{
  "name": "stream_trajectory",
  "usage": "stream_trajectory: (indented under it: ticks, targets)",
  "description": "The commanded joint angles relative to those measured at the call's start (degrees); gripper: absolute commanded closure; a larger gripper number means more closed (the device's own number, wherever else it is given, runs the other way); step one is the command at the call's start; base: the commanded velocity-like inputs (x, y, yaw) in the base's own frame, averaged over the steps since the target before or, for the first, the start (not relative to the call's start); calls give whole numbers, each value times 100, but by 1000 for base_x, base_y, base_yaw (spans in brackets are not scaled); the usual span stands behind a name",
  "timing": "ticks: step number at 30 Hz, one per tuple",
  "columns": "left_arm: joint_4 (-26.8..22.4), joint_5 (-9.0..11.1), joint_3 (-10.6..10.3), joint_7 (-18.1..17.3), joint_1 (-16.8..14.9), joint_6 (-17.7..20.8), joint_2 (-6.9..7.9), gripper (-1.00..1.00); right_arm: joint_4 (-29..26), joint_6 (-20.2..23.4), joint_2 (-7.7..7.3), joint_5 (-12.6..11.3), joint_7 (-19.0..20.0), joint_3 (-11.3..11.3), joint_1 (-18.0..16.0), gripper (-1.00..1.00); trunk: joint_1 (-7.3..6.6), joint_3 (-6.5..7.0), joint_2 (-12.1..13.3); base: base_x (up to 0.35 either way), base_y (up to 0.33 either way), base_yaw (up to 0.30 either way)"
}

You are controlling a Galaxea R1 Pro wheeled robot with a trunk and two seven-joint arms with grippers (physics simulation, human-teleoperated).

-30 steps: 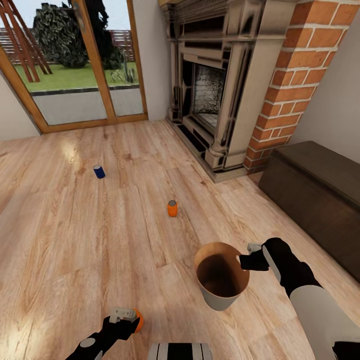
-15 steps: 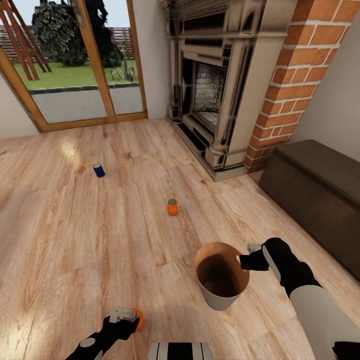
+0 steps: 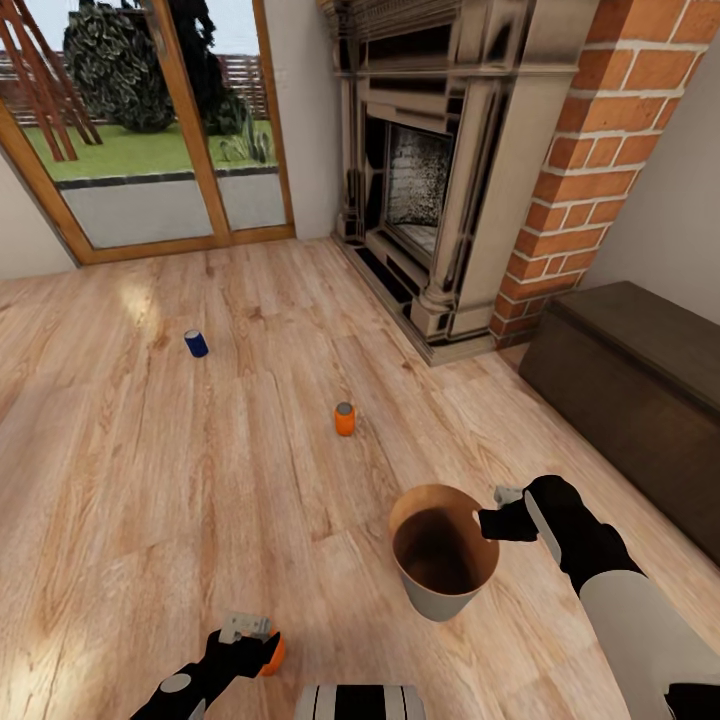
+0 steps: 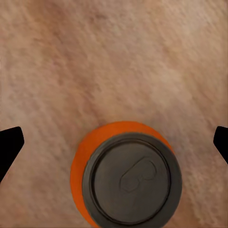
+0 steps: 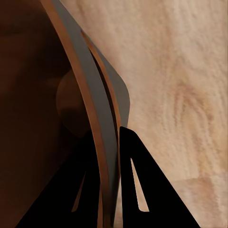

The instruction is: Put the three can of soda from the living room inside the tash can in the kitchen.

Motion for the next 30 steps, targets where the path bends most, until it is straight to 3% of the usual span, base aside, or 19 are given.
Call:
stream_trajectory:
  ticks: [1,23,30]
  targets:
    - [-1,0,0,0,0,0,0,-100,0,18,1,-149,29,-3,-1,100,-1,0,0,8,0,0]
    - [32,0,2,1,0,-1,0,-100,0,18,9,-149,16,-3,-1,100,-1,-121,0,1,0,0]
    - [56,-8,2,6,0,-1,0,-100,3,18,10,-149,16,-3,-1,100,18,-304,-10,0,0,0]
